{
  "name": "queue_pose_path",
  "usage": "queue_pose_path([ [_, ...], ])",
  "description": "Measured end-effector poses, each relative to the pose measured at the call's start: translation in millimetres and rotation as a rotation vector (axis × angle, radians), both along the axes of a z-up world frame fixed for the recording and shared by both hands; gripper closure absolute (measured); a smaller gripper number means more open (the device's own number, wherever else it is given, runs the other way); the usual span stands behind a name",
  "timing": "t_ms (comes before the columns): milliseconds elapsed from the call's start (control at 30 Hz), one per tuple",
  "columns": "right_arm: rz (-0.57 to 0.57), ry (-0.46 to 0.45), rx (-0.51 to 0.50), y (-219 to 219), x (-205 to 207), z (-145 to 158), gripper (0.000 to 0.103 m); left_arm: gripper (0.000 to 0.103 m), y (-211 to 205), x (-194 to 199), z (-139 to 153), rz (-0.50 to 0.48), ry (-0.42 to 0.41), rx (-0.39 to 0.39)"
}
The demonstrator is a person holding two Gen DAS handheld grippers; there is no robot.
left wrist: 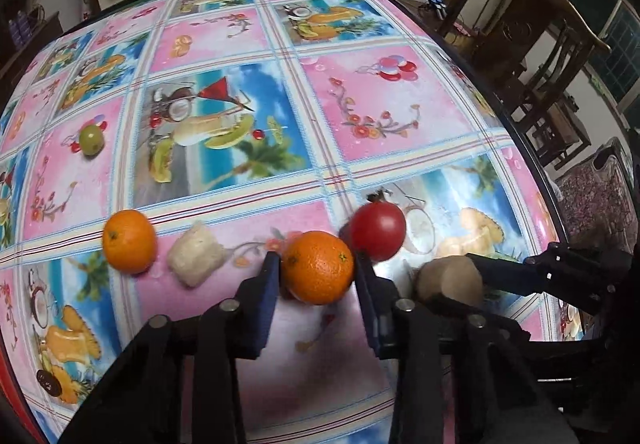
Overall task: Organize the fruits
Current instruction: 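Grasp an orange with the left tool while the right tool grasps a beige slice, then carry the orange and beige slice over the tray with both tools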
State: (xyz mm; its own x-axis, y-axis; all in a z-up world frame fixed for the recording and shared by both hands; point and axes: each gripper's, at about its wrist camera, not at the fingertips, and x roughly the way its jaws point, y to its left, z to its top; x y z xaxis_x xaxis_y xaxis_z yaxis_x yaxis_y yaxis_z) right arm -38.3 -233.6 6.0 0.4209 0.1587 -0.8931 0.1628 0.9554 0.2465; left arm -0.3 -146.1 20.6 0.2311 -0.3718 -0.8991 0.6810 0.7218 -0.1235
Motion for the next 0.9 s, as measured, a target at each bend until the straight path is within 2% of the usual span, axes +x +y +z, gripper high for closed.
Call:
queue_pose_path([
  [67, 0.003, -0.002, -0.008, -1, -5, 2, 0.067, 0.067, -2, -2, 0, 0.003, -0.022, 0.005],
  [433, -0.023, -0.022, 0.034, -11, -23, 11, 0.067, 0.068, 10, -10, 5, 0.043, -0.024, 0.014],
  [700, 0.003, -0.055, 0.051, 0, -24, 23, 0.067, 0.068, 20, -20, 21, 0.037, -0.075, 0.032],
  [900, 0.014, -0.061, 0.057, 7, -22, 27, 0.067, 0.068, 33, -25, 36, 0.042, -0.104, 0.017],
])
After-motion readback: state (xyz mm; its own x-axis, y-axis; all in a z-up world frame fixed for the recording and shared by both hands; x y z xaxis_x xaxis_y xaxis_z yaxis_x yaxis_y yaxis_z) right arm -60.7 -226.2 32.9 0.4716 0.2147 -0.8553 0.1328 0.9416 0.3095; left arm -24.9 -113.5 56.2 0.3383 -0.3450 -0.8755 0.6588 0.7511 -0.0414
